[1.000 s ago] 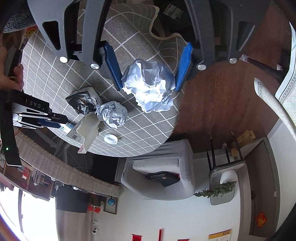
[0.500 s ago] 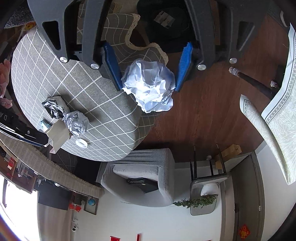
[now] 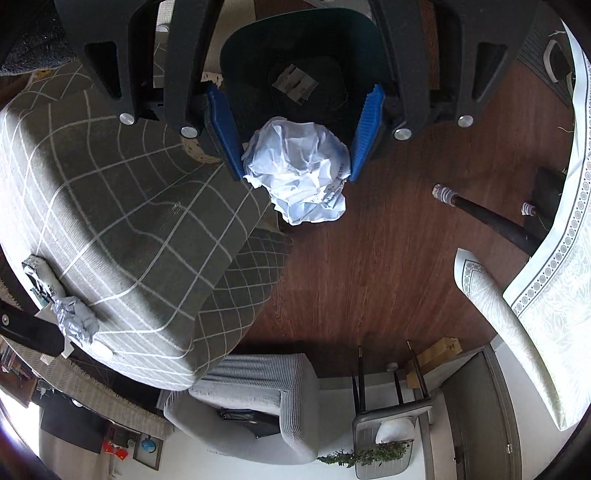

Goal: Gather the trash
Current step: 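Carry the paper ball with the left gripper over the bin and release it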

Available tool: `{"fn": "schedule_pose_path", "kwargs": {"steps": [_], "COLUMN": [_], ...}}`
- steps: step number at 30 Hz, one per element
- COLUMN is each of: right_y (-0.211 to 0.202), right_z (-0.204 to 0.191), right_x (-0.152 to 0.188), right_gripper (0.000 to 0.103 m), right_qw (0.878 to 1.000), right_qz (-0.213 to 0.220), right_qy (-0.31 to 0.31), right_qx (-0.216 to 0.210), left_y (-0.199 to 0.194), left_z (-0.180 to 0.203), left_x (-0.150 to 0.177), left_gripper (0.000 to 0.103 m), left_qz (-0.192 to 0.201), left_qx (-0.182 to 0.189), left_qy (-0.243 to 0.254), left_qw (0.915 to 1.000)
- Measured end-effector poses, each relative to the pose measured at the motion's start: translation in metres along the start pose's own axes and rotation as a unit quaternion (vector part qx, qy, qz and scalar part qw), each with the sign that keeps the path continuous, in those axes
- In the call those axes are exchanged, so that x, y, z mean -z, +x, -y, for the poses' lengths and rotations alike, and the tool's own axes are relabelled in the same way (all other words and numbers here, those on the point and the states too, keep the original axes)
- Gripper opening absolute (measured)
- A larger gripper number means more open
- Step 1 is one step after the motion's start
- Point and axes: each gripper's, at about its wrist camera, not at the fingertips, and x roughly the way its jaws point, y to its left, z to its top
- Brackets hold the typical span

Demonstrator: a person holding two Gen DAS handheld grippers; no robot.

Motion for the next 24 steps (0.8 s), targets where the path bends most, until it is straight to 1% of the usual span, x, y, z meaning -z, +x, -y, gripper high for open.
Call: {"fn": "schedule_pose_path", "kwargs": {"steps": [7, 9, 13, 20, 23, 24], "right_y": [0.020, 0.025, 0.035, 0.058, 0.069, 0.072], "right_z": [-0.025, -0.030, -0.042, -0.067, -0.077, -0.080], "right_x": [0.000, -0.001, -0.002, 0.000, 0.003, 0.004], "right_gripper": [0.030, 0.030, 0.030, 0.030, 0.030, 0.030], "right_qw": [0.999, 0.999, 0.999, 0.996, 0.994, 0.994], "right_qz": [-0.021, -0.025, -0.034, -0.061, -0.077, -0.081], "right_qy": [-0.013, -0.012, -0.014, -0.026, -0.033, -0.033], "right_qx": [-0.023, -0.030, -0.040, -0.058, -0.064, -0.066], "left_y": [0.024, 0.031, 0.047, 0.076, 0.089, 0.092], "left_z": [-0.016, -0.020, -0.029, -0.043, -0.052, -0.054], "left_x": [0.024, 0.030, 0.046, 0.074, 0.082, 0.083], "left_gripper": [0.060, 0.060, 0.060, 0.060, 0.063, 0.067], "left_qz": [-0.052, -0.069, -0.104, -0.153, -0.174, -0.178], "left_qx": [-0.003, 0.003, 0.013, 0.010, 0.019, 0.020], "left_qy": [-0.005, -0.008, -0.016, -0.021, -0.030, -0.032], "left_qw": [0.9986, 0.9976, 0.9944, 0.9880, 0.9842, 0.9833]}}
